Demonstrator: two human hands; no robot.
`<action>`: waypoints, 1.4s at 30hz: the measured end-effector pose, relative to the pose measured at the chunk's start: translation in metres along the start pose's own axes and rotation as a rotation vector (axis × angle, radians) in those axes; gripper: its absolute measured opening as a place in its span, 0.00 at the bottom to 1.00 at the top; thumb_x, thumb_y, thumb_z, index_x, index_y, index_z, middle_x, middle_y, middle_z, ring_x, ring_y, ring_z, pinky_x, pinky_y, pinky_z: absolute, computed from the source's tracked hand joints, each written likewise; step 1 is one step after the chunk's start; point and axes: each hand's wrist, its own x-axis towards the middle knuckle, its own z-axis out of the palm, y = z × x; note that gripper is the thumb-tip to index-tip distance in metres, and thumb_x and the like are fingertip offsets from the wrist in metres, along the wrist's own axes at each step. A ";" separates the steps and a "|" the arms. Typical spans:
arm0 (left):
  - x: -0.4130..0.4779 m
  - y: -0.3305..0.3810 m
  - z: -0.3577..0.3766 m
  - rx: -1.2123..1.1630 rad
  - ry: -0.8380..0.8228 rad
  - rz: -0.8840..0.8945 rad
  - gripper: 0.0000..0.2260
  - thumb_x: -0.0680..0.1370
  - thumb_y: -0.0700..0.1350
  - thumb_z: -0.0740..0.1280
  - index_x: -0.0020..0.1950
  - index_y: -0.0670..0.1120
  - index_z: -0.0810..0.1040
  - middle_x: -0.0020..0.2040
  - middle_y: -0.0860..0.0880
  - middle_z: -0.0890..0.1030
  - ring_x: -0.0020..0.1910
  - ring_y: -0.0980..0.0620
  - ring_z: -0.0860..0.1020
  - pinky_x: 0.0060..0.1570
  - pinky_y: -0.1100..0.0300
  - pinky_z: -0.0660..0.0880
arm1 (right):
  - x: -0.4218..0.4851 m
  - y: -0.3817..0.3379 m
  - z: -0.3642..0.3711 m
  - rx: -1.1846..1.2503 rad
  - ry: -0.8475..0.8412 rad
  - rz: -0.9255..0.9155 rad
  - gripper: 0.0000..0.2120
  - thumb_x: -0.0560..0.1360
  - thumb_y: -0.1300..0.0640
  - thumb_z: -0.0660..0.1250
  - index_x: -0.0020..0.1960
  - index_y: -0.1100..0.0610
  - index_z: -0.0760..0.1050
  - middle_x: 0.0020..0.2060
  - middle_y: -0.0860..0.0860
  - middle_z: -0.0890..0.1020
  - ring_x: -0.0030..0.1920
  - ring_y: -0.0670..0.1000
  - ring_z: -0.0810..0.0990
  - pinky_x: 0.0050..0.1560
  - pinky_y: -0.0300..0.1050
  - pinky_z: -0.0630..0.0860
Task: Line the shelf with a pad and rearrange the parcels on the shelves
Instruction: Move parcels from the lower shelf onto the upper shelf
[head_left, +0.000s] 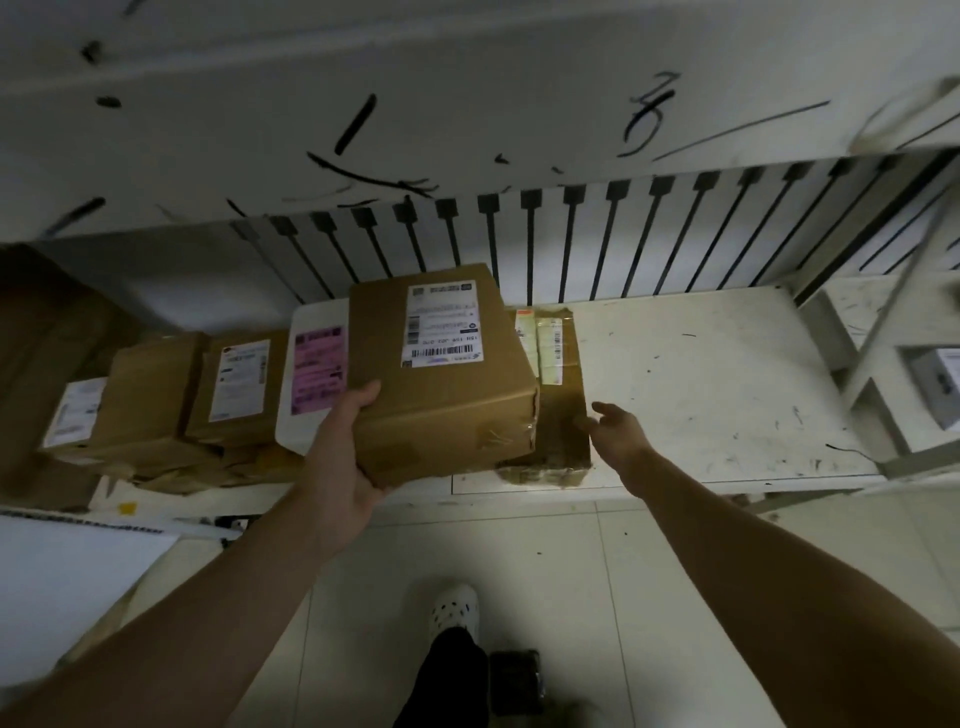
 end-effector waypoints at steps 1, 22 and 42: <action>0.001 -0.003 0.005 0.017 0.000 -0.006 0.27 0.71 0.51 0.73 0.69 0.55 0.72 0.60 0.44 0.81 0.59 0.41 0.79 0.60 0.40 0.76 | -0.007 -0.008 -0.002 0.074 -0.001 -0.023 0.25 0.82 0.51 0.66 0.76 0.58 0.68 0.69 0.57 0.76 0.63 0.56 0.77 0.57 0.44 0.71; 0.038 -0.041 0.053 0.630 -0.020 -0.115 0.21 0.80 0.56 0.65 0.72 0.52 0.71 0.68 0.48 0.73 0.64 0.46 0.74 0.61 0.46 0.76 | -0.012 -0.004 -0.043 0.344 -0.140 0.035 0.16 0.76 0.49 0.70 0.63 0.46 0.77 0.60 0.56 0.81 0.61 0.60 0.78 0.56 0.60 0.78; 0.057 -0.032 0.021 0.569 0.005 -0.214 0.09 0.82 0.46 0.65 0.60 0.44 0.78 0.55 0.45 0.84 0.52 0.45 0.83 0.57 0.46 0.80 | 0.012 -0.006 -0.022 0.368 -0.078 0.046 0.15 0.76 0.51 0.65 0.62 0.50 0.76 0.60 0.57 0.80 0.59 0.60 0.77 0.56 0.62 0.79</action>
